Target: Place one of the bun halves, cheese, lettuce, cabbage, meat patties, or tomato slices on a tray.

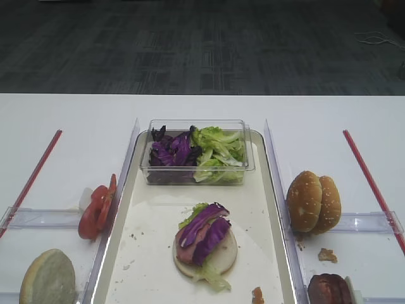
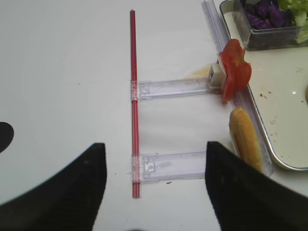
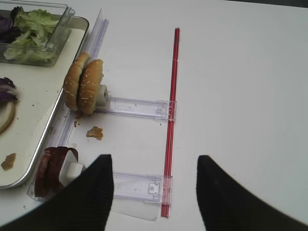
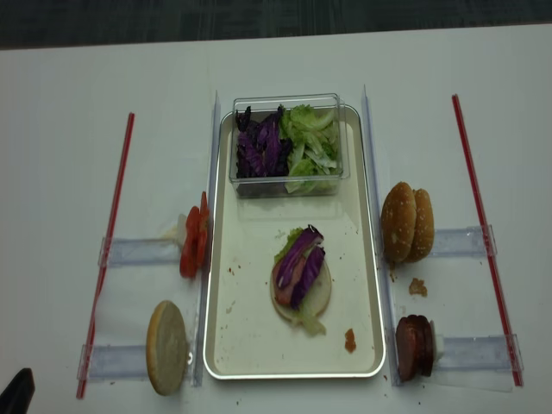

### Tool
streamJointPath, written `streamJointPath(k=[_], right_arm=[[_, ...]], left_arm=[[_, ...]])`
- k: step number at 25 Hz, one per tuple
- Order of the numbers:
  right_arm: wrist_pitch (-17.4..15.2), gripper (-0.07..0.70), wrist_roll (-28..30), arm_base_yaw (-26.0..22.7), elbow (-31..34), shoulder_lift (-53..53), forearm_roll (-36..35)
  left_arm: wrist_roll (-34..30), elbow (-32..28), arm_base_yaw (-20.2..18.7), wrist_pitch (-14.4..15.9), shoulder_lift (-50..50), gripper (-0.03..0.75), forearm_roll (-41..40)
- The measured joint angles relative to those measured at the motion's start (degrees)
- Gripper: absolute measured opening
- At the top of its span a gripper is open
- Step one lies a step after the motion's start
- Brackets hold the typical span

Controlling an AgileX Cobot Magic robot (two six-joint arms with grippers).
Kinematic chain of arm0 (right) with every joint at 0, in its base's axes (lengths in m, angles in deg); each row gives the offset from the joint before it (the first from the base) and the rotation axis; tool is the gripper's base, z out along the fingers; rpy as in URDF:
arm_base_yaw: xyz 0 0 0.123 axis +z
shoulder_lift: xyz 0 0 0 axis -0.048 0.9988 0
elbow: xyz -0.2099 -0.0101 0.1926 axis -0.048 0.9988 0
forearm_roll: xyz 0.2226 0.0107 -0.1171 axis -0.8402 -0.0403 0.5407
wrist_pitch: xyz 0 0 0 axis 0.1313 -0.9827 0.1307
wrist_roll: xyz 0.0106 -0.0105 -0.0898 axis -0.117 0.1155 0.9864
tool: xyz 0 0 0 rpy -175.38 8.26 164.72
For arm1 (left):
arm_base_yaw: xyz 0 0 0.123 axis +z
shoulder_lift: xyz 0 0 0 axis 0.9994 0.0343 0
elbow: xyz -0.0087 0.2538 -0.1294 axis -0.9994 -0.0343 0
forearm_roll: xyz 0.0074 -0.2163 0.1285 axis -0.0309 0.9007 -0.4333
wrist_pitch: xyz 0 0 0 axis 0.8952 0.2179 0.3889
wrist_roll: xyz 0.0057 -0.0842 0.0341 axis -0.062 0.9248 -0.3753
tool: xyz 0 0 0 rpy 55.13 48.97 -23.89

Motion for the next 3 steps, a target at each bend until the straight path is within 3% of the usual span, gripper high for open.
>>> streamJointPath(k=[3], right_arm=[[0.00, 0.412, 0.00, 0.00, 0.00, 0.00, 0.00]], left_arm=[[0.00, 0.00, 0.00, 0.00, 0.00, 0.422, 0.00]])
